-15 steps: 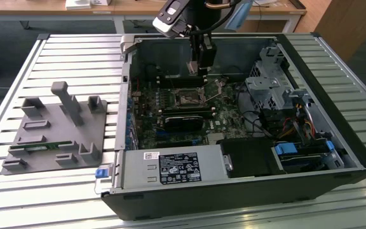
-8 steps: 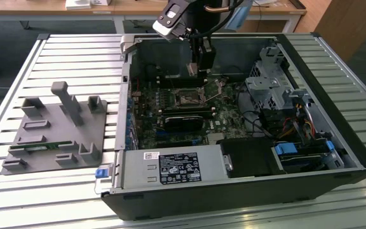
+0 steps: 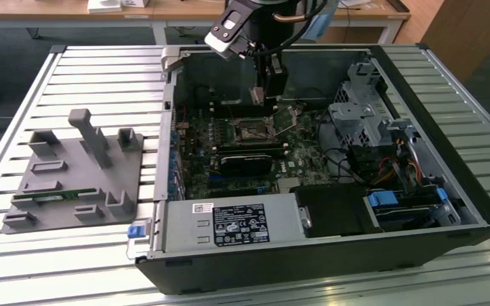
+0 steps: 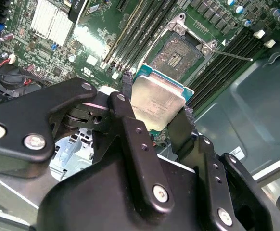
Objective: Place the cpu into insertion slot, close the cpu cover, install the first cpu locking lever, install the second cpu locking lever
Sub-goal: 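Place the cpu into insertion slot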
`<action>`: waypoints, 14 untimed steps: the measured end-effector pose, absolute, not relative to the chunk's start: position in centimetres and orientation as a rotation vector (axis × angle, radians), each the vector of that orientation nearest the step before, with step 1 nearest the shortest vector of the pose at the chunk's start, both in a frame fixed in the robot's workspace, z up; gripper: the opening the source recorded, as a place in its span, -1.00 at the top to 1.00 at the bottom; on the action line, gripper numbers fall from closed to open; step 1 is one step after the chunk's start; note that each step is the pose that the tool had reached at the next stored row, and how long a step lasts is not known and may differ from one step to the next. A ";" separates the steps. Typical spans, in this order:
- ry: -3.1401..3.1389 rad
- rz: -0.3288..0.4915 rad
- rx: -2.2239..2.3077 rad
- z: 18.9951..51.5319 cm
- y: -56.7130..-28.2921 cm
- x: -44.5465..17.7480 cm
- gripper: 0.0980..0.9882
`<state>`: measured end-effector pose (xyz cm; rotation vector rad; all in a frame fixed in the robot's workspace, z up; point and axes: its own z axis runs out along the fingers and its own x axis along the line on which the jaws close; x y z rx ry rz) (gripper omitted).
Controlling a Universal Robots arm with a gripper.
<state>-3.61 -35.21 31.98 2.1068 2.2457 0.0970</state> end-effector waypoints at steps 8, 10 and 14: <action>2.245 0.097 2.108 31.2 -35.2 -3.6 0.00; 2.245 0.097 2.108 31.1 -35.2 -3.6 0.00; 2.244 0.097 2.108 30.9 -35.1 -3.6 0.00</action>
